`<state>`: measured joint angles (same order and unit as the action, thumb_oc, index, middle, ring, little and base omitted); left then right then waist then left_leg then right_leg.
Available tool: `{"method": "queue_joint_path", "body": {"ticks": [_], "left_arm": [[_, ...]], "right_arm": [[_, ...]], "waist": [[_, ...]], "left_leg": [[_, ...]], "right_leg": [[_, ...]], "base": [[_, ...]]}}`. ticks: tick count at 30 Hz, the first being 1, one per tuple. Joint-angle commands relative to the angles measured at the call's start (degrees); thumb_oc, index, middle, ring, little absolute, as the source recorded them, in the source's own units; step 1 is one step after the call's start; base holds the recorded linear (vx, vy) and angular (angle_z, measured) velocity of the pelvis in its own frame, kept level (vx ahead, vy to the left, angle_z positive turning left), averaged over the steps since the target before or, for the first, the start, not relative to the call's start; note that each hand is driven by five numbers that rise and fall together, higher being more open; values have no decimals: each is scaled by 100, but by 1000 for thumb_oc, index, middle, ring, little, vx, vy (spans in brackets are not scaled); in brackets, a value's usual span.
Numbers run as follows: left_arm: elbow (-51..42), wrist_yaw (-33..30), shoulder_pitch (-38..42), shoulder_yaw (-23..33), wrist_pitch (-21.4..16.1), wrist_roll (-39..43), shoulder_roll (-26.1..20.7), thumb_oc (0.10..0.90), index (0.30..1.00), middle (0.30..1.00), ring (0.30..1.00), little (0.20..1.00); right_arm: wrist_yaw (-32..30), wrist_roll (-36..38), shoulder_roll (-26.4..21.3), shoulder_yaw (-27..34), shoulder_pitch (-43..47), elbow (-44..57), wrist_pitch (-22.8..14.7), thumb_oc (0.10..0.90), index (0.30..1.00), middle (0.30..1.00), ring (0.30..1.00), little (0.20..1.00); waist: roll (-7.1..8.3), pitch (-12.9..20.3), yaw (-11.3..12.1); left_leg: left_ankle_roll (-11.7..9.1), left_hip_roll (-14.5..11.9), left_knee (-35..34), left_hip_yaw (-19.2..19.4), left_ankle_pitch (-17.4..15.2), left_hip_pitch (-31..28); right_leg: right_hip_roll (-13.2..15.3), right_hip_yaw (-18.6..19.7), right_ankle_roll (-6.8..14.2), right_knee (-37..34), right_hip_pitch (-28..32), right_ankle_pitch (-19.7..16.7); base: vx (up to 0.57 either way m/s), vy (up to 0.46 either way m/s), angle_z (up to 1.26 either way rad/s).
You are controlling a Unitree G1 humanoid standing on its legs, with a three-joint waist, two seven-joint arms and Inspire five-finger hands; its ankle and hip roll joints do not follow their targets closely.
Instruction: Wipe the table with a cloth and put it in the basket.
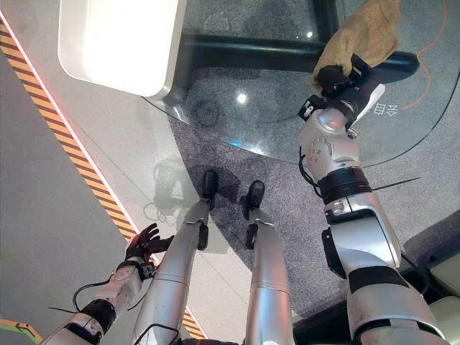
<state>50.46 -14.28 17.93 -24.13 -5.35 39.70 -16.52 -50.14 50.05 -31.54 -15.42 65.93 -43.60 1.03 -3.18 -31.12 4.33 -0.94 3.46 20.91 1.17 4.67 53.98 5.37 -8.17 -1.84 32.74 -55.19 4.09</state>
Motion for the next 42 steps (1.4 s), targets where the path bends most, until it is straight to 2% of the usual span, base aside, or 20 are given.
{"method": "queue_joint_path", "body": {"ticks": [1, 3, 5, 6, 7, 10, 17, 22, 30, 35, 37, 42], "left_arm": [[-326, 0, -824, -486, 74, 60, 515, 800, 900, 900, 900, 900], [-338, -13, -818, -482, 87, 45, 522, 800, 900, 900, 900, 900], [-395, -20, -852, -448, 103, -1, 515, 800, 900, 900, 900, 900], [-403, -21, -855, -447, 105, 0, 513, 800, 900, 900, 900, 900], [-431, -14, -871, -442, 103, 2, 499, 800, 900, 900, 900, 900], [-414, 61, -890, -412, 83, -26, 465, 800, 900, 900, 900, 900], [-426, 198, -904, -333, 134, -61, 386, 800, 900, 900, 900, 900], [-434, 231, -912, -322, 154, -121, 341, 800, 900, 900, 900, 900], [-422, 286, -948, -330, 137, -192, 295, 800, 900, 900, 900, 900], [-464, 305, -959, -335, 110, -230, 266, 800, 900, 900, 900, 900], [-486, 306, -946, -333, 148, -217, 237, 800, 900, 900, 900, 900], [-527, 286, -958, -363, 197, -178, 199, 800, 900, 900, 900, 900]], "right_arm": [[262, -456, -366, -262, 313, 208, -47, 100, 300, 300, 300, 200], [367, -607, -351, -308, 327, 272, 39, 100, 300, 300, 300, 200], [966, -1068, -333, -519, 347, 494, 297, 100, 300, 300, 300, 200], [1013, -1132, -330, -542, 344, 523, 308, 100, 300, 300, 300, 200], [1350, -1543, -330, -672, 345, 681, 402, 100, 300, 300, 300, 200], [1862, -2010, -329, -892, 344, 963, 507, 100, 300, 300, 300, 200], [3022, -2495, -180, -1329, 225, 1400, 819, 100, 300, 300, 300, 200], [3610, -2584, -20, -1573, 80, 1501, 822, 100, 300, 300, 300, 200], [4077, -2560, 216, -1774, -88, 1567, 810, 100, 300, 300, 300, 200], [4694, -2674, 265, -1934, -227, 1764, 789, 100, 300, 300, 300, 200], [4707, -2764, 236, -1971, -258, 1815, 805, 100, 300, 300, 300, 200], [4304, -2865, 126, -1923, -323, 1736, 755, 100, 300, 300, 300, 200]], "waist": [[-544, 132, 54], [-545, 132, 58], [-534, 132, 88], [-534, 132, 88], [-530, 132, 97], [-524, 132, 111], [-523, 132, 157], [-504, 132, 202], [-507, 132, 247], [-504, 132, 250], [-500, 132, 244], [-512, 132, 223]], "left_leg": [[271, -38, 641, 461, -772, -117], [277, -33, 647, 459, -776, -106], [294, -25, 681, 461, -789, -80], [295, -26, 684, 462, -790, -76], [304, -27, 698, 471, -793, -68], [314, -29, 710, 486, -789, -88], [303, -35, 805, 512, -799, -55], [313, -48, 848, 515, -803, 0], [309, -49, 914, 526, -807, 56], [310, -49, 937, 548, -807, 67], [307, -53, 946, 556, -805, 70], [307, -69, 991, 572, -815, 97]], "right_leg": [[-91, -41, 118, -535, -42, -390], [-84, -44, 120, -533, -53, -393], [-63, -61, 122, -512, -77, -401], [-61, -63, 121, -509, -80, -400], [-49, -73, 123, -487, -94, -397], [-12, -99, 136, -471, -76, -395], [73, -153, 148, -344, -103, -359], [133, -207, 157, -306, -137, -370], [176, -238, 168, -239, -185, -376], [209, -256, 184, -243, -188, -392], [218, -260, 190, -227, -195, -397], [237, -248, 208, -193, -228, -423]], "base": [[0, 0, 0], [0, 0, 0], [0, 0, 0], [0, 0, 0], [0, 0, 0], [0, 0, 0], [0, 0, 0], [-1, -16, 6], [1, -9, 11], [-1, -2, 3], [0, 0, 0], [0, 0, 0]]}}
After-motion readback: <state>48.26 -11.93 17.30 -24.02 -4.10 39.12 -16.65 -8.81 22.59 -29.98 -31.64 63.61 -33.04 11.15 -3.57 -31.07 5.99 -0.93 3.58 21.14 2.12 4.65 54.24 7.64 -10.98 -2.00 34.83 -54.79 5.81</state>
